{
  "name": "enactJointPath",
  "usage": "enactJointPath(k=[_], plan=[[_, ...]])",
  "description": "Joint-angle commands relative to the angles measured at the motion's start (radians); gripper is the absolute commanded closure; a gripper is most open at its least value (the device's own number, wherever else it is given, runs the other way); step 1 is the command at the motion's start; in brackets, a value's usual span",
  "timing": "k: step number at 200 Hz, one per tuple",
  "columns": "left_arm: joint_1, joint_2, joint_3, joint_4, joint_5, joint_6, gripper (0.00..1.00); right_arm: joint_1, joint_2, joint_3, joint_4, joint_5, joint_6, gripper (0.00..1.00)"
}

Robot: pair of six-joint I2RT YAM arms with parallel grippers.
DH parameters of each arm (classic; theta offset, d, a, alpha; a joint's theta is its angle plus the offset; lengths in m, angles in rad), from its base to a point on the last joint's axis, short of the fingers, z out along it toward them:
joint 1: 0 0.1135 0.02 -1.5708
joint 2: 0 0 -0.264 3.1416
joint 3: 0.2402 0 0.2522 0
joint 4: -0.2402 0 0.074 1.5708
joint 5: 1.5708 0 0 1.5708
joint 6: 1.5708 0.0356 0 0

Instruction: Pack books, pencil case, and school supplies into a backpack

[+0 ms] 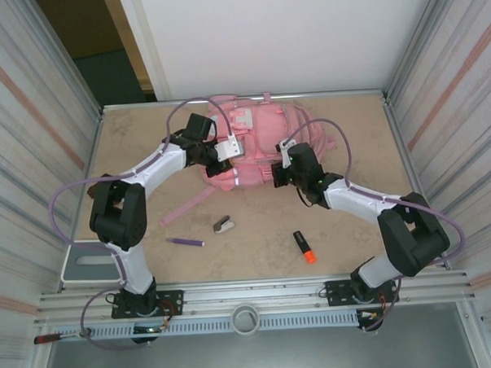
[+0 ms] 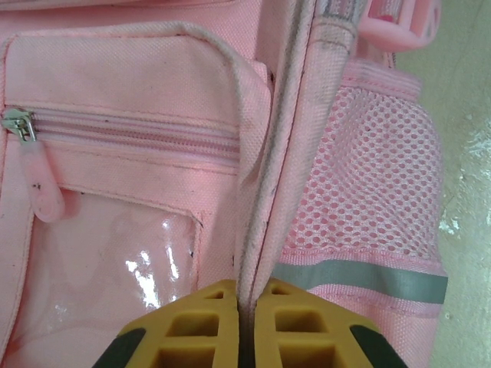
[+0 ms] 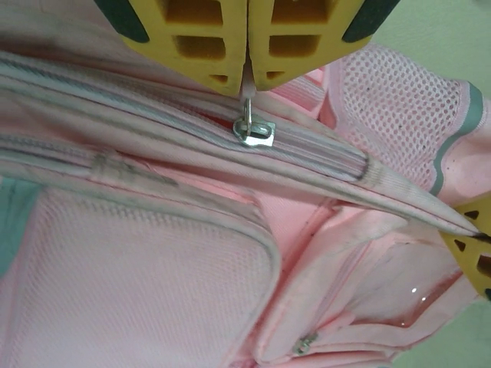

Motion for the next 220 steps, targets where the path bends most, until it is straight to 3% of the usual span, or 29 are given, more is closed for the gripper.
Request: enactJointPath(k=[1,87,140,194,220], plan=[[0.006,-0.010,-0.015,0.051,0.010,0.014,1.00,-0.052,-0.036,-0.029,-0.016,-0.103,0.104,1.00],[0.012,-0.040,-0.073,0.153,-0.054,0.031,1.00,-0.237,-0.078,-0.071,-0.144,-0.181,0.170,1.00],[0.002,-0.028,-0.063,0.137,-0.013,0.027,1.00,-0.229,0.023,-0.047,-0.047,-0.251,0.183,1.00],[-0.008,-0.018,-0.055,0.131,-0.008,0.027,1.00,-0.202,0.085,-0.033,0.000,-0.206,0.181,0.95],[-0.009,-0.016,-0.052,0.130,-0.008,0.027,1.00,-0.198,0.096,-0.040,0.011,-0.176,0.181,0.99]])
